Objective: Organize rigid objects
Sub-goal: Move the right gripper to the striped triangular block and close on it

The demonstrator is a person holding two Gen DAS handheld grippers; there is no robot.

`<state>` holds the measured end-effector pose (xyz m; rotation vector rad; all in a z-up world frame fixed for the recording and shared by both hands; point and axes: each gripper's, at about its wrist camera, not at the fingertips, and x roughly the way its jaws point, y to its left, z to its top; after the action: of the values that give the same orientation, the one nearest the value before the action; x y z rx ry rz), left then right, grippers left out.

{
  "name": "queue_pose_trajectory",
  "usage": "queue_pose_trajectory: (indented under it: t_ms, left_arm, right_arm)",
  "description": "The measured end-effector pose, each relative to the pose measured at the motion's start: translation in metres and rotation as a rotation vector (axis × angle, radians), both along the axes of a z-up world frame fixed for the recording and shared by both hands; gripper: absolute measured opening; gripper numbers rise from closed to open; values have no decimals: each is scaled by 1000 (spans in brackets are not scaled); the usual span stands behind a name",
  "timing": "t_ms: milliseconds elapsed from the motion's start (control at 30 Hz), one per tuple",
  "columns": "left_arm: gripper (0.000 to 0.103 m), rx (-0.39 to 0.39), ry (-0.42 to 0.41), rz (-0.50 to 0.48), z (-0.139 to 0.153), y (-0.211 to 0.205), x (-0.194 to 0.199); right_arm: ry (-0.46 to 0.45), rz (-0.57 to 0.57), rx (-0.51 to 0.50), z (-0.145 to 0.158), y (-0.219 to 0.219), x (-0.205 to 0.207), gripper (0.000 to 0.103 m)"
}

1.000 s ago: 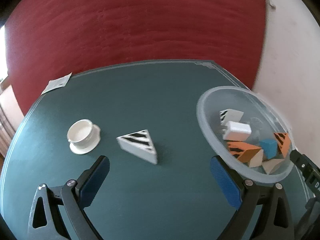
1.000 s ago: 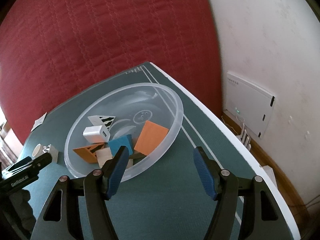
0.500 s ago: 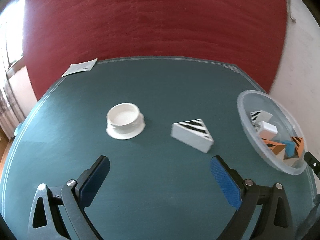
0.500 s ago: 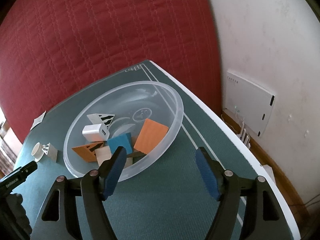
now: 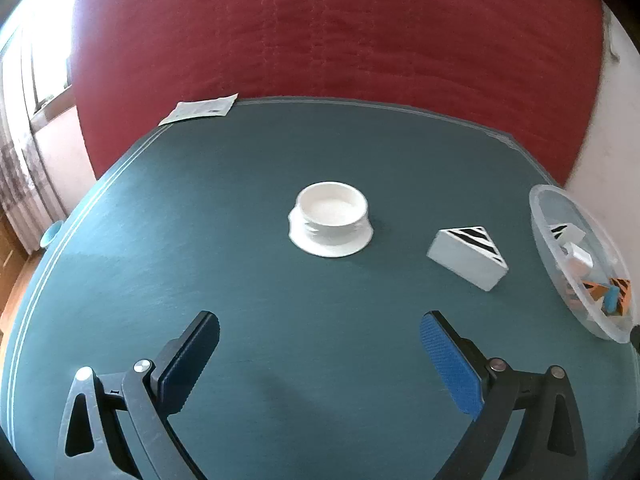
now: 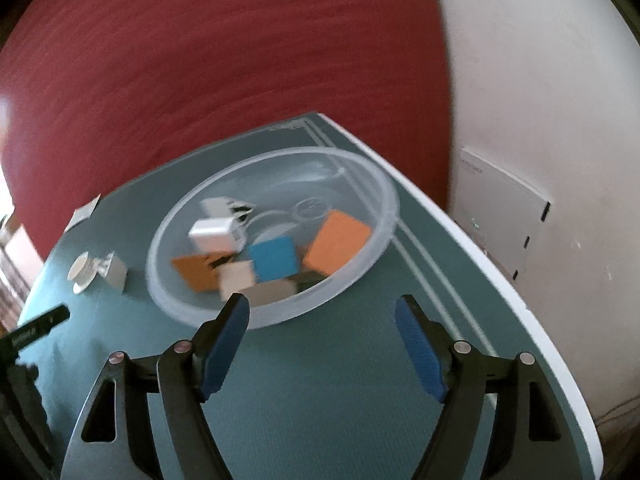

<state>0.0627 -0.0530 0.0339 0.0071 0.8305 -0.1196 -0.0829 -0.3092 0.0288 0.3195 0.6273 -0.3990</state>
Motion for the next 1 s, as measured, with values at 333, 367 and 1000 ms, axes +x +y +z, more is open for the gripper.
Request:
queue_pose_trajectory:
  t_ms: [333,367,1000]
  left_arm:
    - [102,-12,7,10,1,17,-5]
    - [102,-13,7,13,1,19,-4]
    - [102,-29,17,123,-5,39,-2]
  right_arm:
    - [-8,199,-18,14,67,17,77]
    - [-11,212,-16,16,72,21,77]
    - [71,444,44,9,145,116,77]
